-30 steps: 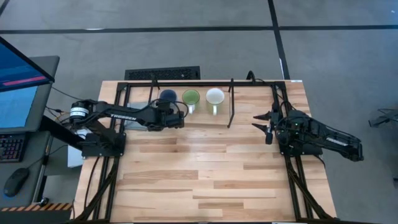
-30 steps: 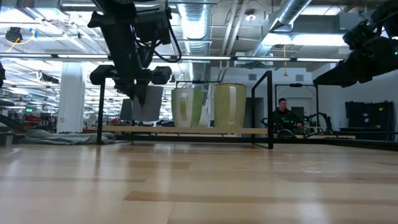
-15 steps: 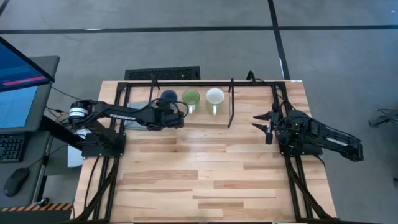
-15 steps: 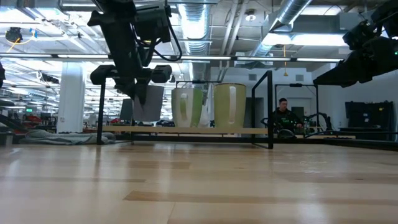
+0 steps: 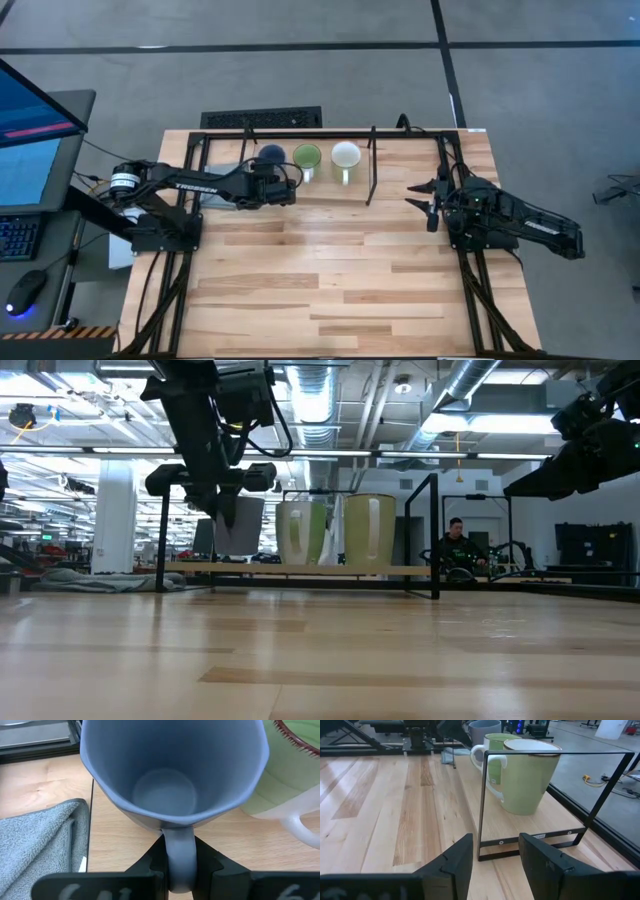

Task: Stack small to large cups/mugs on shelf
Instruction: Put the blue mug on the shelf

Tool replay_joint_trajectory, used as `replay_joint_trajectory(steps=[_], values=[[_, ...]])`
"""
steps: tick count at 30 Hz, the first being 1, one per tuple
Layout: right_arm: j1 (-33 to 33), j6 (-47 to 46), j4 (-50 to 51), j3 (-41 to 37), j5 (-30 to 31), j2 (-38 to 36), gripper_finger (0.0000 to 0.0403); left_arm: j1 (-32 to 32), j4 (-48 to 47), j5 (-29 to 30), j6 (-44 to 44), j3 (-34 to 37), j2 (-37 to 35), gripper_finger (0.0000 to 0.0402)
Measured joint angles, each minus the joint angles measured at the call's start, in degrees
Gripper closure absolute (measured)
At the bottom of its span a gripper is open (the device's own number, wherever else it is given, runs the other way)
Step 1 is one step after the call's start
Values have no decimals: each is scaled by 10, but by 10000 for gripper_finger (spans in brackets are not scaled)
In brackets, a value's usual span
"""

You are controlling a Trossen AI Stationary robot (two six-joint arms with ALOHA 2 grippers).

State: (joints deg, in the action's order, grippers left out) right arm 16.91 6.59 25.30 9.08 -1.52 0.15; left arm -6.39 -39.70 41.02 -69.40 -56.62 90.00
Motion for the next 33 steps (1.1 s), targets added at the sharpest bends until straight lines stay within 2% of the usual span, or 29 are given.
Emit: replay_joint_trajectory(steps=[33], values=[[0, 0, 0, 0, 0, 0, 221, 0, -5, -8, -9, 1, 1, 375]])
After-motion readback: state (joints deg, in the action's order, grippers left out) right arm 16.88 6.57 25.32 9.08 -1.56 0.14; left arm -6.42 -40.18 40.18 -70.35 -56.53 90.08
